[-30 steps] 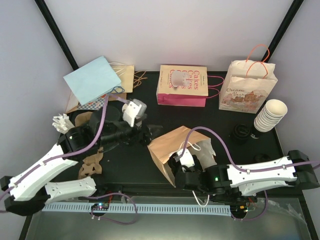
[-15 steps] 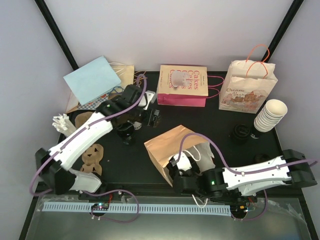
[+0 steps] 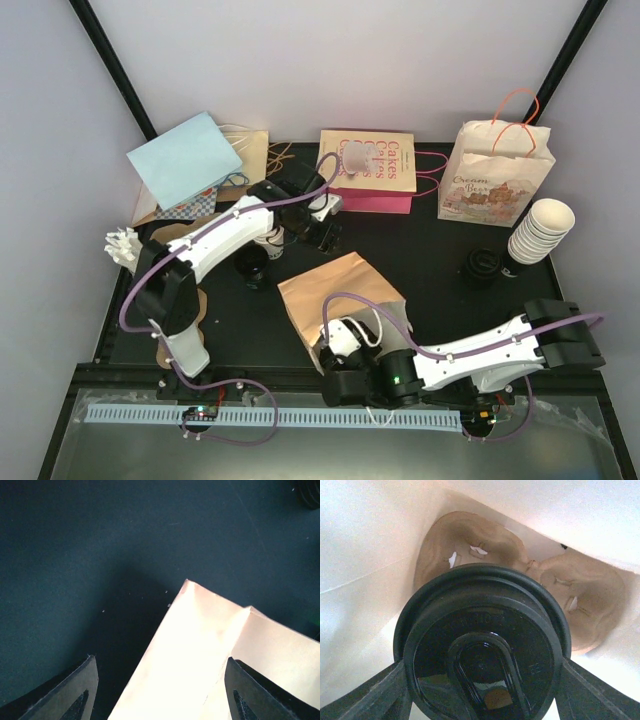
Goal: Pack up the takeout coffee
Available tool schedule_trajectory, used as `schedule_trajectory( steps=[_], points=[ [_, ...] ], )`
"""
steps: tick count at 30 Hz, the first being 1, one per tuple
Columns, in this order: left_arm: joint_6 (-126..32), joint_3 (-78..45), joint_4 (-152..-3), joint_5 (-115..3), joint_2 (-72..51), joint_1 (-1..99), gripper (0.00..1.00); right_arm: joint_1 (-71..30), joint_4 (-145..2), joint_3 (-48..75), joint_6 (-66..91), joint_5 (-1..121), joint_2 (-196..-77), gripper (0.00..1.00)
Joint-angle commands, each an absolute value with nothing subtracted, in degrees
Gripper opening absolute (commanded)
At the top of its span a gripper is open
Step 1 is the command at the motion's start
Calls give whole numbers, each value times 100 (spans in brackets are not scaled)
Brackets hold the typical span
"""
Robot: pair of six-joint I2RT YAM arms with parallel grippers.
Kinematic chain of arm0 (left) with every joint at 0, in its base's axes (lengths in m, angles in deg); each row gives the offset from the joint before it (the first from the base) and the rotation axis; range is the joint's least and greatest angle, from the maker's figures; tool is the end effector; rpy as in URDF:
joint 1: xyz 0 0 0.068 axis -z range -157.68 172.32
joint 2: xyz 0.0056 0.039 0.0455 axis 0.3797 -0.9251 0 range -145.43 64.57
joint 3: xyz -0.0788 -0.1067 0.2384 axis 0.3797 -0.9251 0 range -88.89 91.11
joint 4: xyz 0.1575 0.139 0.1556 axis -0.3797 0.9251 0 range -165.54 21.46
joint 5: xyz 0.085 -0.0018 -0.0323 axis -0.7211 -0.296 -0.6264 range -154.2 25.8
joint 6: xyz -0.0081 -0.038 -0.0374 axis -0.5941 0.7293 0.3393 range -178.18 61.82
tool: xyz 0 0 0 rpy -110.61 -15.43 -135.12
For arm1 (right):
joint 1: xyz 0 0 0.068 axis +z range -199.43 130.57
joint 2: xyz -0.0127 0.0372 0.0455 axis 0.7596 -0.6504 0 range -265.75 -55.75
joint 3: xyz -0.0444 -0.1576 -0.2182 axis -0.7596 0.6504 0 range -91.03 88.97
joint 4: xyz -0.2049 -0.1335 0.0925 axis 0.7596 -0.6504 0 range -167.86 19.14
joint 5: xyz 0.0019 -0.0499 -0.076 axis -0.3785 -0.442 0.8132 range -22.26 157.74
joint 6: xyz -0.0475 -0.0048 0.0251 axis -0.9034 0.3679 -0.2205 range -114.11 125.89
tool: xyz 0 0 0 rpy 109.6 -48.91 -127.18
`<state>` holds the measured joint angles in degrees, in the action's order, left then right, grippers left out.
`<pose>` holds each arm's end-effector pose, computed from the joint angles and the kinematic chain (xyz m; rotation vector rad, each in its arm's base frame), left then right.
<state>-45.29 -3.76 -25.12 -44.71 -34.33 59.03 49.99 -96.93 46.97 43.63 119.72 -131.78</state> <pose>0.2813 -0.2247 0.2776 0.6833 2.7075 -0.7031 -0.0117 0.2421 0.1991 -0.8496 1.9616 0.1496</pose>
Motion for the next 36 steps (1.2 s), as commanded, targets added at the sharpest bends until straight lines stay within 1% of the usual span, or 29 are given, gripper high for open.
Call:
schedule_trajectory(
  steps=[1, 5, 8, 10, 22, 30, 36],
  points=[
    [-4802, 30, -2317, -4293, -3705, 5887, 72, 5033, -9481, 4680, 4122, 12314, -13112, 53],
    [-4904, 84, -2330, -4197, -3989, 5896, 72, 5024, -9169, 4800, 3777, 12194, -12994, 53],
    [-5008, 109, -2395, -4027, -4155, 5930, 72, 5005, -9197, 4716, 3639, 12157, -13049, 54],
    [-5047, 136, -2444, -3964, -4237, 5953, 72, 4965, -9339, 4625, 3667, 12172, -13108, 53],
    [-5326, 669, -2498, -3867, -4752, 5945, 72, 4817, -11302, 4087, 4758, 12509, -13169, 53],
    [-5607, 877, -2699, -3368, -5099, 5958, 72, 4730, -11593, 3989, 4813, 12610, -13317, 52],
    [-5735, 988, -2746, -3147, -5360, 5952, 72, 4663, -11443, 3960, 4555, 12635, -13328, 52]
  ],
)
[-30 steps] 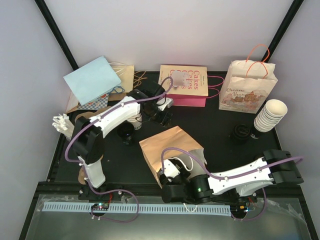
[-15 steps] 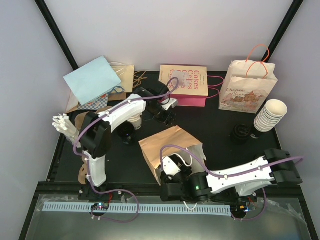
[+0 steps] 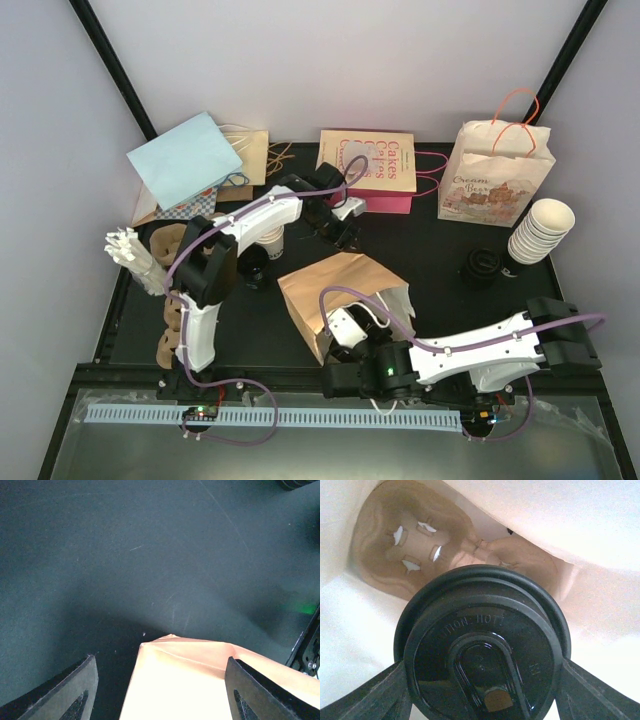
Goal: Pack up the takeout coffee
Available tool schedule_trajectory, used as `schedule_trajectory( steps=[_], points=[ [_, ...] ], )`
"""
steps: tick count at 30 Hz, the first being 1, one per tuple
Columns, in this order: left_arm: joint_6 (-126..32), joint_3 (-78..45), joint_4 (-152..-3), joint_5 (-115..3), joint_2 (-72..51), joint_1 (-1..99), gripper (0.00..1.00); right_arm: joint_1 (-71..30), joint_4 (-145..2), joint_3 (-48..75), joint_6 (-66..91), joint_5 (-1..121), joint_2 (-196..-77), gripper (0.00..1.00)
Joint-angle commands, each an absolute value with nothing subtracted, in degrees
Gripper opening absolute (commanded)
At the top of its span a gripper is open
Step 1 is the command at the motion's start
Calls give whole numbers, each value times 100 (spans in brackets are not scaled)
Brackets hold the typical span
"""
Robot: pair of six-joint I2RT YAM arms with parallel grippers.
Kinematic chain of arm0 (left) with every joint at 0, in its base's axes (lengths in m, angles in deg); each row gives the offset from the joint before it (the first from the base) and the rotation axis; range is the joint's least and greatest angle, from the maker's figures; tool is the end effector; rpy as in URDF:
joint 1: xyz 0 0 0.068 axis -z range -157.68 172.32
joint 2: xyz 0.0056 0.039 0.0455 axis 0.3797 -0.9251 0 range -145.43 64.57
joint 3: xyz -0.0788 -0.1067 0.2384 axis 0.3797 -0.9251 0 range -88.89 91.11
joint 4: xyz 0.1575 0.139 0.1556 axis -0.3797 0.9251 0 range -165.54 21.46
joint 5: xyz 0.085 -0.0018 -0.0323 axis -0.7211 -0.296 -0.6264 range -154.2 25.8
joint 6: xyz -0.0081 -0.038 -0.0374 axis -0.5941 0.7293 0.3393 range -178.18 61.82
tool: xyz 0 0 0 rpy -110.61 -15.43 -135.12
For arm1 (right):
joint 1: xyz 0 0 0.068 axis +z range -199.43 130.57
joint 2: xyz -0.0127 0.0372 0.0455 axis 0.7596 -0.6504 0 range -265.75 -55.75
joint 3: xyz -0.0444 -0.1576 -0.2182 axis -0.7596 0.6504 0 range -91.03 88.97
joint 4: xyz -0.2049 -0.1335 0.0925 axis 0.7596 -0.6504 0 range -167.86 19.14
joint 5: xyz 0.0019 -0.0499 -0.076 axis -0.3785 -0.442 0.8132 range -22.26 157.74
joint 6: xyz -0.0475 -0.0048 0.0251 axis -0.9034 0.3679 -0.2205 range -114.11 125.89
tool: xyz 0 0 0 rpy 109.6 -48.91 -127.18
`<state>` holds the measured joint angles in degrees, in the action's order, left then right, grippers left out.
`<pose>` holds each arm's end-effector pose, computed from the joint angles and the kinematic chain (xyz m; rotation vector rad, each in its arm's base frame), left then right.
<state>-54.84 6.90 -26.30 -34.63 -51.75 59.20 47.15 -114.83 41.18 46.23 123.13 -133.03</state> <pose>0.3284 -0.2684 0.2220 0.9537 2.6983 -0.8838 0.0026 0.2333 0.2123 -0.8656 1.9670 -0.1232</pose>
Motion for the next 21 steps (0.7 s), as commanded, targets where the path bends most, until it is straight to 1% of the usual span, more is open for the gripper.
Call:
schedule_trajectory(
  steps=[1, 7, 15, 21],
  points=[
    [-5746, 1002, -2746, -3121, -5402, 5958, 72, 4656, -11395, 3956, 4507, 12628, -13330, 52],
    [-5802, 1035, -2779, -2804, -5563, 5959, 70, 4626, -11150, 3938, 4236, 12511, -13344, 52],
    [-6170, 1110, -2594, -2197, -5674, 6136, 59, 4564, -11129, 3834, 4085, 12495, -13520, 52],
    [-6385, 1219, -2337, -2065, -5768, 6245, 52, 4521, -11269, 3680, 4142, 12535, -13693, 52]
  ],
)
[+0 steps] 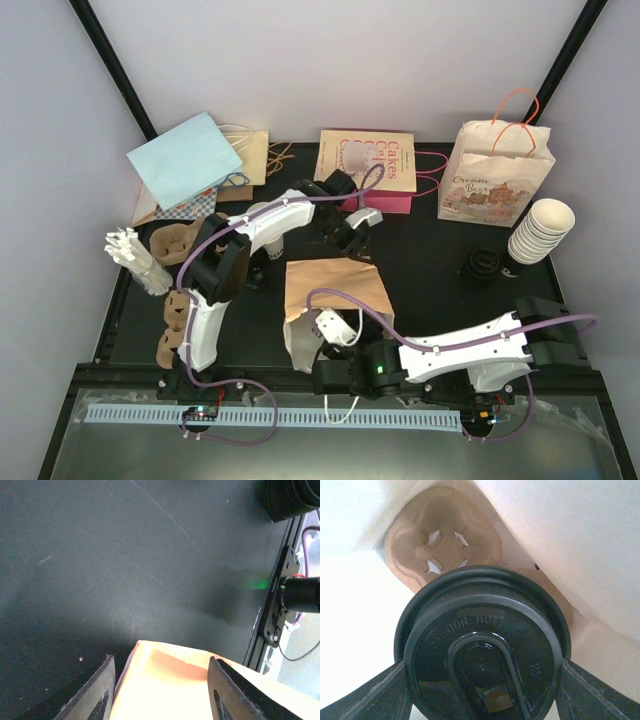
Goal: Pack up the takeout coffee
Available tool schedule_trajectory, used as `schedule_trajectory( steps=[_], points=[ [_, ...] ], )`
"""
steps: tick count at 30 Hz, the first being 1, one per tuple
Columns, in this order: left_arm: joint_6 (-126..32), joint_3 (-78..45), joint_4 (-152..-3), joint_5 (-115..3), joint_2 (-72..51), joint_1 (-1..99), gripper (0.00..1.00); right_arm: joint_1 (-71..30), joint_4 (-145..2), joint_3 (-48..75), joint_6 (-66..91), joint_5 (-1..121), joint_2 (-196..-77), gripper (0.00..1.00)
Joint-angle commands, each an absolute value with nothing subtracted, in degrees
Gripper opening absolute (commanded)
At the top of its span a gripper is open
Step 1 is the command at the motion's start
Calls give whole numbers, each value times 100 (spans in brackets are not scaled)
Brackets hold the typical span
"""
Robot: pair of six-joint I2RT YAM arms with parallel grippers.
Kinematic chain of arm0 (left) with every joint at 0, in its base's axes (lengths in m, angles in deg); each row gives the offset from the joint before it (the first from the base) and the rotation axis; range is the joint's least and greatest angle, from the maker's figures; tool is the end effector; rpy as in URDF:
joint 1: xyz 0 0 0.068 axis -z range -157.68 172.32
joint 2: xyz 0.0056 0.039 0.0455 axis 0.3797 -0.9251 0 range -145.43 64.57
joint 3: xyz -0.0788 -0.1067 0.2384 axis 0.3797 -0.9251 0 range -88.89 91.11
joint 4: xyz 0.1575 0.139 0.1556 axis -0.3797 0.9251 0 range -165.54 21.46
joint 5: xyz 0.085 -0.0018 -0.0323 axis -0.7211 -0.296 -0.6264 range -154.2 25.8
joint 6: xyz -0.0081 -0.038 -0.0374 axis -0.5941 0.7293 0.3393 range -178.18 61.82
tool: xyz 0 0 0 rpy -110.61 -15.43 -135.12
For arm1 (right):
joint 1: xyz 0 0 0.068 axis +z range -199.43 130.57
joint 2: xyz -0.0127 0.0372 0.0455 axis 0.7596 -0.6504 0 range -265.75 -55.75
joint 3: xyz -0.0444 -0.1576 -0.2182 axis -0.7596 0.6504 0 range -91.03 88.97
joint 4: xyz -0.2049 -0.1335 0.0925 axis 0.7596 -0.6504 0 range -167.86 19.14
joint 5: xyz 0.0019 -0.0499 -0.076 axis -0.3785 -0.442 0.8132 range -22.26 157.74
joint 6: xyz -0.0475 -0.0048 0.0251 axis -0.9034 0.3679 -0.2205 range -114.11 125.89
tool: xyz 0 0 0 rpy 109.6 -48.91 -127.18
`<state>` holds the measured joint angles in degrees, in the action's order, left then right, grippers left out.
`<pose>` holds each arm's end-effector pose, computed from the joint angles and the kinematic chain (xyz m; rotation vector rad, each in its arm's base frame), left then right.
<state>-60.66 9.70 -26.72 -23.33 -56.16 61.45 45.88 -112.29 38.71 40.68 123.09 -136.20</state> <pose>0.3245 -0.2941 0.2084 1.1720 2.5859 -1.1515 0.0062 0.2495 0.2130 -0.9202 1.9374 -0.1593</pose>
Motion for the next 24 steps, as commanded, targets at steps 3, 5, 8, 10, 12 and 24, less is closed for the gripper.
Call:
schedule_trajectory(
  steps=[3, 5, 8, 10, 12, 24],
  points=[
    [-6419, 1223, -2292, -2061, -5766, 6256, 50, 4459, -11487, 3643, 4327, 12562, -13701, 52],
    [-6440, 1219, -2274, -2064, -5765, 6268, 49, 4417, -11672, 3622, 4452, 12607, -13690, 52],
    [-6437, 1220, -2267, -2066, -5768, 6288, 49, 4385, -11875, 3643, 4560, 12626, -13664, 52],
    [-6427, 1219, -2273, -2099, -5764, 6299, 49, 4369, -11948, 3683, 4629, 12620, -13645, 52],
    [-6407, 1210, -2265, -2141, -5763, 6318, 48, 4363, -11994, 3729, 4682, 12603, -13644, 51],
    [-6055, 1197, -2292, -2717, -5766, 6350, 47, 4362, -12603, 3495, 4920, 12661, -14033, 50]
  ],
)
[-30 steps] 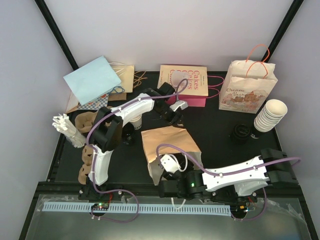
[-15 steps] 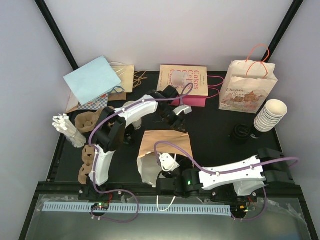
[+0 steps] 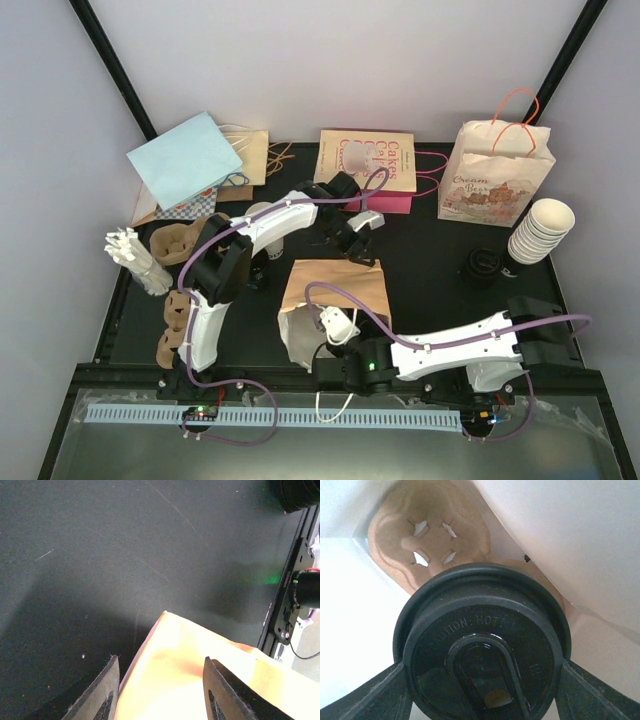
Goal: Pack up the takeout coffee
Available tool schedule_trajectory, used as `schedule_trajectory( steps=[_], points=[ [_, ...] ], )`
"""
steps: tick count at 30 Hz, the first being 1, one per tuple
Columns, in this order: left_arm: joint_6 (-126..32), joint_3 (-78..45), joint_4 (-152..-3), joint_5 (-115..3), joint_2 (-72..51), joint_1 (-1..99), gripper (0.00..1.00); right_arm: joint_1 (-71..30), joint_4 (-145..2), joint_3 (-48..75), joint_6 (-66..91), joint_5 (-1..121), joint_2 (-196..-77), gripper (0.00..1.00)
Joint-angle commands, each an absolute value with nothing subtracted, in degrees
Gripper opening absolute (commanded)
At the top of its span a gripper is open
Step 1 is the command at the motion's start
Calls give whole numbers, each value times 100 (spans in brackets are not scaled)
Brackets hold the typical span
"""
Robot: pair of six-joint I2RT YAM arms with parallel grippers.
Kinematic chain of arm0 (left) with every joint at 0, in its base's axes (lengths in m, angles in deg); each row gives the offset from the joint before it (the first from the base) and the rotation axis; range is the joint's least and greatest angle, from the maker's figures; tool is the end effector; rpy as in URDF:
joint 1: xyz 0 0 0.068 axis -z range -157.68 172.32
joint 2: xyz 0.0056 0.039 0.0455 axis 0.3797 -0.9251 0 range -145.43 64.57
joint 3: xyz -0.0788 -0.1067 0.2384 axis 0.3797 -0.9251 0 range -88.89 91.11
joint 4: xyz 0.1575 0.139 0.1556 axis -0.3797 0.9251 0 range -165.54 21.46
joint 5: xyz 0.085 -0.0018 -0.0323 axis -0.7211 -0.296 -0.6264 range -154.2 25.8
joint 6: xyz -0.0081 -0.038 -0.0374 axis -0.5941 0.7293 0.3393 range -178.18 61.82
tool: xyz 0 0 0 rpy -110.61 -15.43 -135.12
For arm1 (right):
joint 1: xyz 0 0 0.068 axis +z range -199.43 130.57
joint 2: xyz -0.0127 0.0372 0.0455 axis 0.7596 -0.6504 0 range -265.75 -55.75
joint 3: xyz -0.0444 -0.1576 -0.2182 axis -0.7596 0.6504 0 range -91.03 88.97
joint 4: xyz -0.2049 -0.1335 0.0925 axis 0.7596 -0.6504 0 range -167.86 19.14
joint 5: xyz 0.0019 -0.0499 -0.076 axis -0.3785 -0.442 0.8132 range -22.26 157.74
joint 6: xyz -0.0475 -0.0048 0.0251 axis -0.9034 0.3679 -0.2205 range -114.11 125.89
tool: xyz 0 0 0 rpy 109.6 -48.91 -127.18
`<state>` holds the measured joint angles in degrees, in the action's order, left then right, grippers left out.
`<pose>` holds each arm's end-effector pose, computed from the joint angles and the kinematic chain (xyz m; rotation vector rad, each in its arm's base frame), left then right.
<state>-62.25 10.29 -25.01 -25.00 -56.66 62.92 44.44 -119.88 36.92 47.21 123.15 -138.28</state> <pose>0.3170 -0.3014 0.2061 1.2347 2.5934 -1.1074 0.0128 0.2459 0.2100 -0.8671 1.9933 -0.2501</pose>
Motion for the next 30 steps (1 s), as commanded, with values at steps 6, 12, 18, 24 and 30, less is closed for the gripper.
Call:
schedule_trajectory(
  steps=[6, 12, 18, 24, 30],
  points=[
    [-5885, 1211, -2276, -2864, -5756, 6345, 48, 4356, -12969, 3171, 5023, 12720, -14343, 50],
    [-5599, 1182, -2269, -3149, -5756, 6328, 47, 4365, -13535, 2867, 5458, 12745, -14595, 49],
    [-5447, 1101, -2386, -3127, -5669, 6283, 46, 4365, -13576, 2900, 5540, 12527, -14347, 49],
    [-5440, 1045, -2381, -3117, -5646, 6281, 46, 4365, -14052, 2855, 6001, 12593, -14486, 49],
    [-5415, 1030, -2385, -3113, -5602, 6279, 46, 4358, -14150, 2850, 6209, 12624, -14551, 48]
  ],
)
